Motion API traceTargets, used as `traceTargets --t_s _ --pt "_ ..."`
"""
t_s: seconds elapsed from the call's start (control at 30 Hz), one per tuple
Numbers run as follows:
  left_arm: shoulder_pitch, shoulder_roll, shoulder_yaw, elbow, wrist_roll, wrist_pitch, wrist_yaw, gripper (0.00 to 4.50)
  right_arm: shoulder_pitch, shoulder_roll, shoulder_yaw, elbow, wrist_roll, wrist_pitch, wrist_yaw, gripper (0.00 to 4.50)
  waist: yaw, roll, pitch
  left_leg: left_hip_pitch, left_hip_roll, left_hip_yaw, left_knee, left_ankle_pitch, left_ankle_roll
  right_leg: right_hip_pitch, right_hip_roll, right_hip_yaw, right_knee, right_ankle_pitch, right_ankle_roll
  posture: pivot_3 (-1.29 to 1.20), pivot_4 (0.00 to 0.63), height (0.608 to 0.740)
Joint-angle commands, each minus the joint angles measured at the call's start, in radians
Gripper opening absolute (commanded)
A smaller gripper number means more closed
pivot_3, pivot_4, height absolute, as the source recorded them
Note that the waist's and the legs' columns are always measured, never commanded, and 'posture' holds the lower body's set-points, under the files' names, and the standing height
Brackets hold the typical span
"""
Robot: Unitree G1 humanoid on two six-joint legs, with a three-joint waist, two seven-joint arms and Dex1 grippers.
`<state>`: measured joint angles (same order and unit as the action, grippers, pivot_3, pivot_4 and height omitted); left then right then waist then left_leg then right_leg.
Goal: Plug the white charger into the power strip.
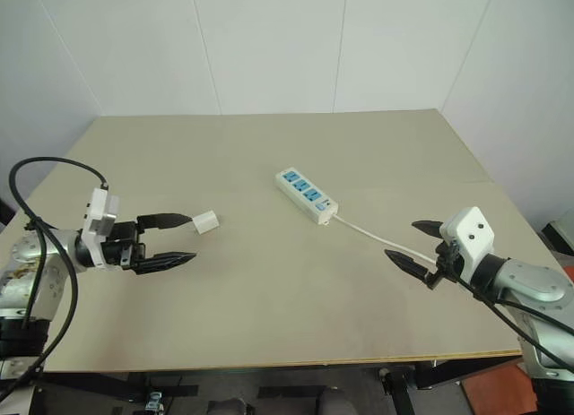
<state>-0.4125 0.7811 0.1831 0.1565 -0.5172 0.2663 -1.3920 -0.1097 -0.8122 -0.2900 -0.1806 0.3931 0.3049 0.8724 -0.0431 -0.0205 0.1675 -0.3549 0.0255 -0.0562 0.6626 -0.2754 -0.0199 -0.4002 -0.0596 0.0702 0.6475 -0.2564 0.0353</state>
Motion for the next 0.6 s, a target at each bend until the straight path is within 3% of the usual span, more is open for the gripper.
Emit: traceTargets --t_s 0.03,0.6 --pt "0.001 0.017 0.029 -0.035 -0.026 0.004 0.005 4.46 -0.020 -0.010 -0.014 -0.004 -0.009 -0.029 -0.002 4.50 0.000 0.000 0.000 0.000 0.000 0.000 0.000 0.000 0.000 0.000 0.000 0.000 0.000 0.000 0.000 0.00 0.150 0.740" --pt "-0.011 0.005 0.013 -0.027 -0.022 0.007 0.014 4.46 -0.026 -0.009 -0.006 -0.006 0.010 -0.026 0.024 4.50 0.000 0.000 0.000 0.000 0.000 0.000 0.000 0.000 0.000 0.000 0.000 0.000 0.000 0.000 0.000 0.00 0.150 0.740"
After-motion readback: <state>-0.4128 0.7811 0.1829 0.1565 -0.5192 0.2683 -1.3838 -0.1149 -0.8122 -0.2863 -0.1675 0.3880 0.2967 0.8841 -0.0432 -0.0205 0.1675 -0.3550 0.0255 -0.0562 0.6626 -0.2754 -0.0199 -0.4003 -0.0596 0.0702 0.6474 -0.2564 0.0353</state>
